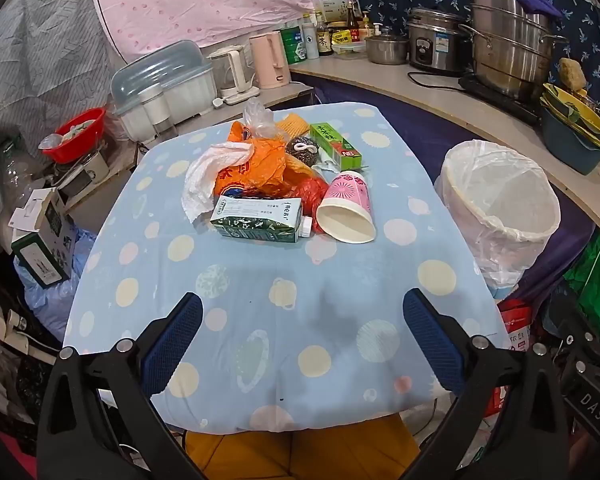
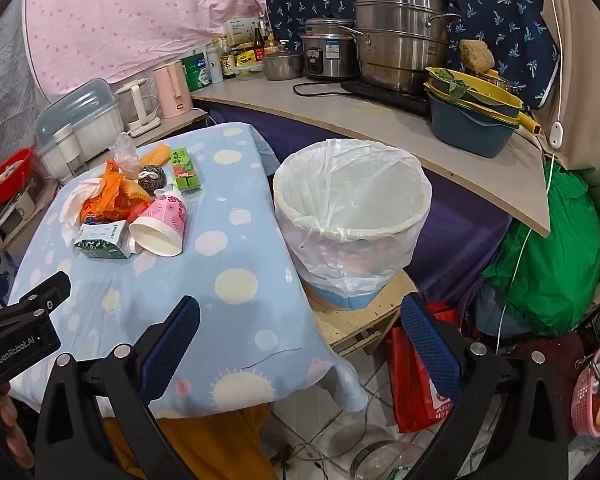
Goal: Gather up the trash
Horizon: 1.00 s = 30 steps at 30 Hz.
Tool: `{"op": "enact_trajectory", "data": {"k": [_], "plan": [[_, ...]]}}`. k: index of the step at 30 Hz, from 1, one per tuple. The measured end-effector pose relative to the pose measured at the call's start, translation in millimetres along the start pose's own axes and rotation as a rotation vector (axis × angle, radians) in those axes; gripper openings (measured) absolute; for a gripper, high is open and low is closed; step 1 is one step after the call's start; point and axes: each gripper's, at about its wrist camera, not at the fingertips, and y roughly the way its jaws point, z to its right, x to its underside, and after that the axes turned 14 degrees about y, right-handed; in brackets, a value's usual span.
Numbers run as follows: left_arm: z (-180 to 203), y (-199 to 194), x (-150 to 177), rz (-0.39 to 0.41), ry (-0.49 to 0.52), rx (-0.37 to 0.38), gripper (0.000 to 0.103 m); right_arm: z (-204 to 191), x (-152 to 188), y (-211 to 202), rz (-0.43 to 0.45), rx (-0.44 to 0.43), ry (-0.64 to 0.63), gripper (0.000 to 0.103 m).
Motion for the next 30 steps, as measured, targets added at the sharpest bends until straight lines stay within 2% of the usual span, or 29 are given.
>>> {"op": "enact_trajectory", "data": {"k": [30], "plan": [[2.1, -0.7, 2.0, 0.003, -0.002, 0.000, 0.096, -5.1, 3.2, -1.5, 0.001, -0.001, -0.002, 0.096]]}}
